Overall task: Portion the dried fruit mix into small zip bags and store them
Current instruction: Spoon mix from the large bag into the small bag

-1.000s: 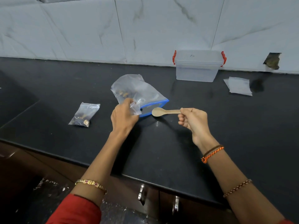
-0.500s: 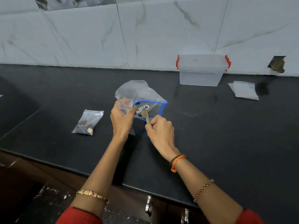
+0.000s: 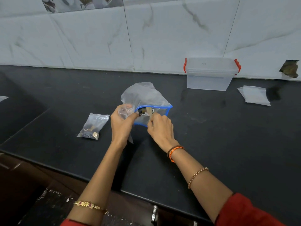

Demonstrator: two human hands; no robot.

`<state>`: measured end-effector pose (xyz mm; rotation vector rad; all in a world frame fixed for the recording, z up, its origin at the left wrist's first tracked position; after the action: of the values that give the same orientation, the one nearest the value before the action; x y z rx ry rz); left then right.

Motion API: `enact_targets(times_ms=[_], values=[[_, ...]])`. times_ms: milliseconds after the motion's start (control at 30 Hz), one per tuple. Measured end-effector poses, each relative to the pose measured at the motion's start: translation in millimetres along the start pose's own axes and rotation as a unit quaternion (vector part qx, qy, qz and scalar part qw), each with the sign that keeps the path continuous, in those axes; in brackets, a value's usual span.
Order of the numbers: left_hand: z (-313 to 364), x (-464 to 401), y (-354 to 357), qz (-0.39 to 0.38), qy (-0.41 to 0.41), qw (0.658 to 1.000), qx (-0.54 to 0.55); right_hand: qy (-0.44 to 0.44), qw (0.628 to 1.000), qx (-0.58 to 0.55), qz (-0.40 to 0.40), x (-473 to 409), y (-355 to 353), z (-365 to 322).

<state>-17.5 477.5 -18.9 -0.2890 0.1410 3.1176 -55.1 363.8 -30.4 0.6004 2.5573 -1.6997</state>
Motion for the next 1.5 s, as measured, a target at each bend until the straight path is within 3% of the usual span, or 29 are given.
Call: enact_targets(times_ms=[100, 200, 233, 300, 333, 400, 933, 1200, 1500], values=[[0.1, -4.6, -2.0, -0.004, -0.026, 0.999, 0.041, -0.016, 0.999, -0.036, -0.013, 3.4, 2.0, -6.6], [2.4, -8.7, -4.2, -0.016, -0.043, 0.998, 0.049, 0.056, 0.981, -0.18, -0.036, 0.6, 7.2, -13.1], [3.7, -9.2, -5.2, -0.021, -0.044, 0.998, 0.044, 0.111, 0.957, -0.262, -0.049, -0.2, 8.9, -14.2], [5.1, -11.1, -7.3, -0.027, -0.041, 0.998, 0.038, 0.224, 0.875, -0.422, -0.072, 0.8, 9.7, -14.9], [5.0, -12.1, -8.7, -0.025, -0.041, 0.998, 0.037, 0.259, 0.836, -0.477, -0.08, 2.3, 8.9, -14.6], [4.8, -13.2, -11.1, -0.017, -0.041, 0.998, 0.034, 0.283, 0.798, -0.524, -0.092, 5.1, 5.7, -13.2], [2.9, -4.3, -7.0, 0.015, 0.003, 1.0, 0.014, 0.228, 0.854, -0.467, -0.018, 30.2, -37.3, 16.4], [1.0, 9.2, -5.7, 0.007, 0.024, 0.999, -0.044, 0.23, 0.836, -0.498, -0.025, 46.8, -56.2, 40.1], [18.4, 41.2, 19.7, -0.035, 0.098, 0.985, -0.141, 0.22, 0.779, -0.586, -0.001, 68.4, -106.5, 85.1]])
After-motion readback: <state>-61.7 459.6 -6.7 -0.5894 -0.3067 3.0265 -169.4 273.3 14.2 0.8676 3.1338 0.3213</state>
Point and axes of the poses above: each hand's wrist, its own x-axis away from the middle knuckle, its own y-axis out of the palm, z = x × y, the point moved 2 cm from there along -x, towards the middle knuckle, and after that the axes turned 9 degrees about x, right-handed, at the moved point
